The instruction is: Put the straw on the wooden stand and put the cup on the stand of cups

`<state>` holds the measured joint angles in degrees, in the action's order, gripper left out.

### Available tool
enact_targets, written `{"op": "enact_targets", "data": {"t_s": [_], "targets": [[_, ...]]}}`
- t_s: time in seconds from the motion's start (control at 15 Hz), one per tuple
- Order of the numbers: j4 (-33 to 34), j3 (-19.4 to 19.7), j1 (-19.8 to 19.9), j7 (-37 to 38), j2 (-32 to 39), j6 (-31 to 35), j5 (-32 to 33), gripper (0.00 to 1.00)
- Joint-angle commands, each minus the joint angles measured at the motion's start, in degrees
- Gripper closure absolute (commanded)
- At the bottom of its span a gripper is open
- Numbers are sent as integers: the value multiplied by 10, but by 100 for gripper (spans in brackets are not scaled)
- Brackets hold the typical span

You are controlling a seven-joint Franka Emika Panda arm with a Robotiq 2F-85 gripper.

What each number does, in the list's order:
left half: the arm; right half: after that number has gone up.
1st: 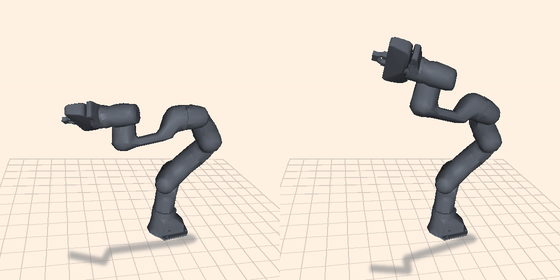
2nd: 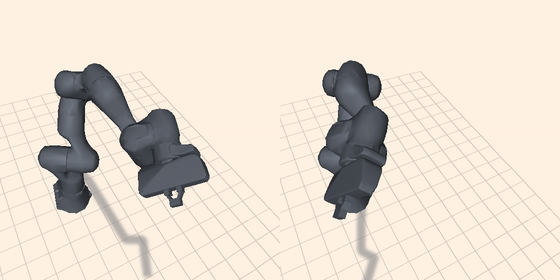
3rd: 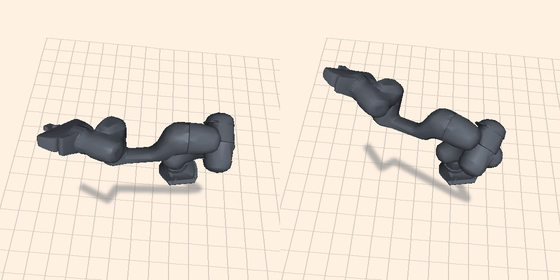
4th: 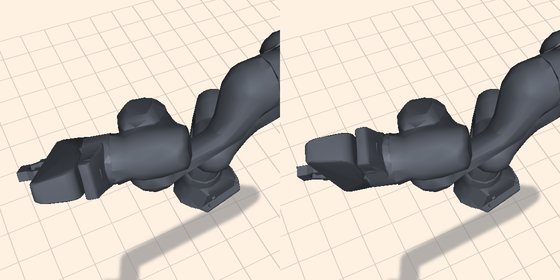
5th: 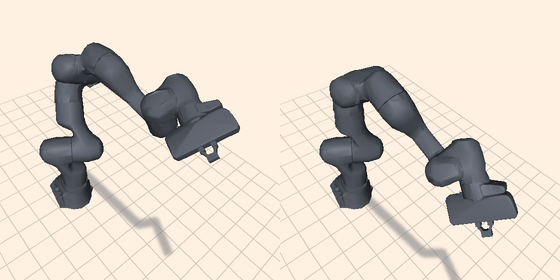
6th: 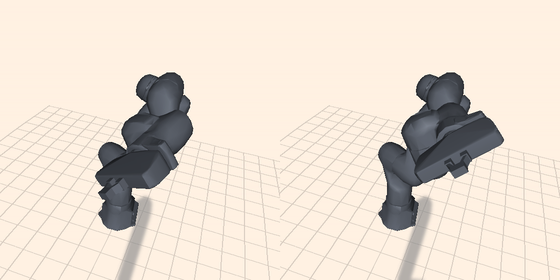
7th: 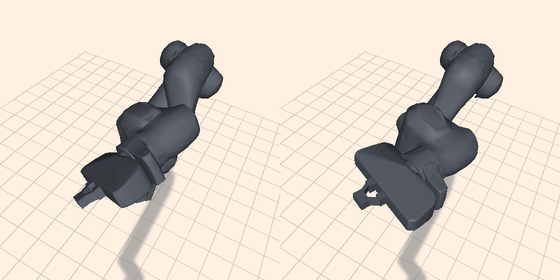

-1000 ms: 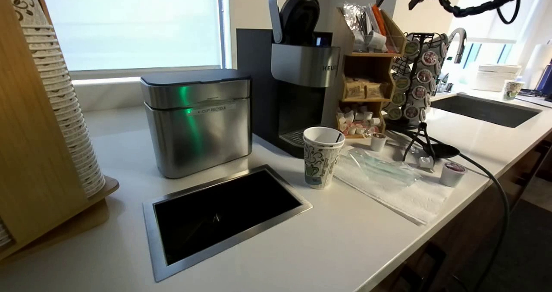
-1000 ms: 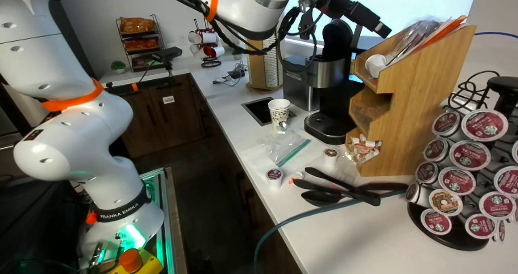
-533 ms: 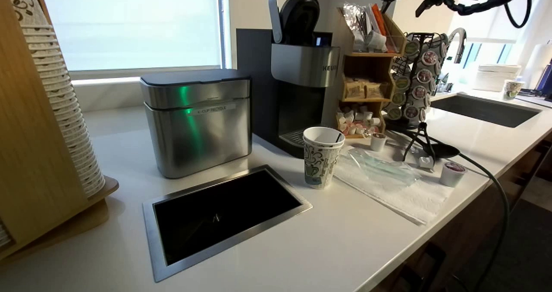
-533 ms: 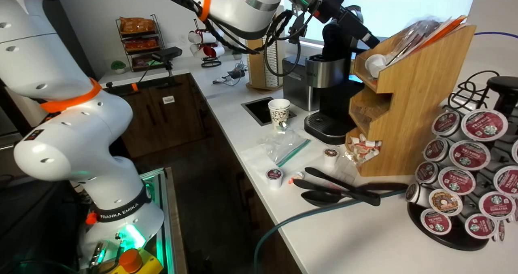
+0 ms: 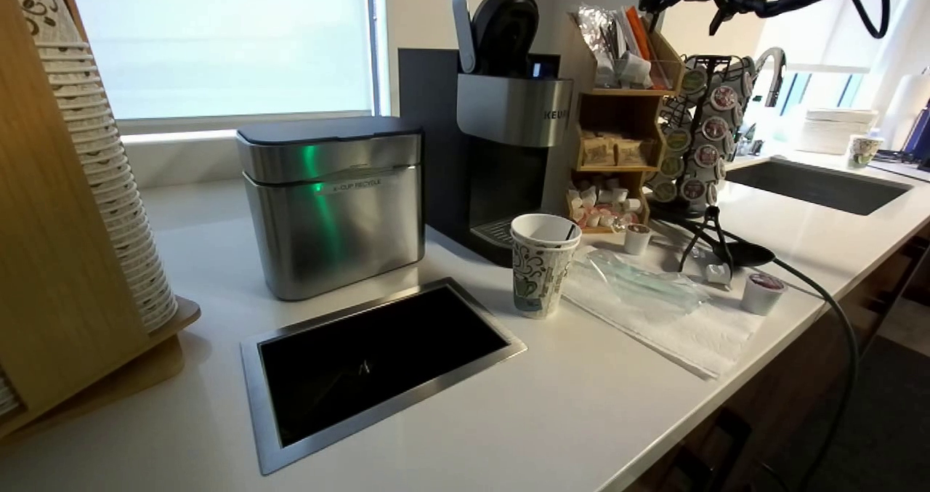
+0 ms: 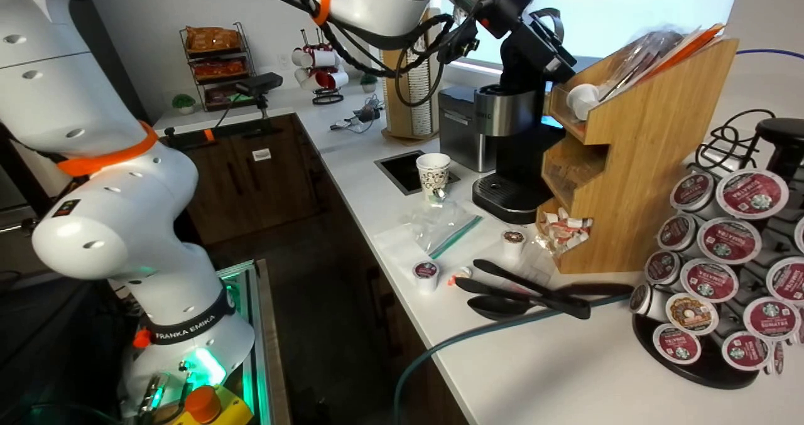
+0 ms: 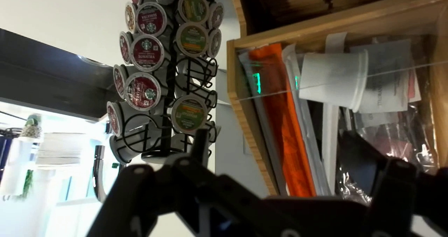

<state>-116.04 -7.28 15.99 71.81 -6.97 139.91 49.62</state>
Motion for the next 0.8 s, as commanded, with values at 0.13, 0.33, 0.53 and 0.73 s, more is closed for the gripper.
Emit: {"op": "enact_targets", "data": {"t_s": [0.13,0.33,0.53,0.73], "targets": [[73,41,-61,81,62,-56,27,15],[98,58,-81,89,91,-55,23,19],[117,71,-99,95,105,-49,28,23],[124,77,-115,97,106,-51,28,21]]}}
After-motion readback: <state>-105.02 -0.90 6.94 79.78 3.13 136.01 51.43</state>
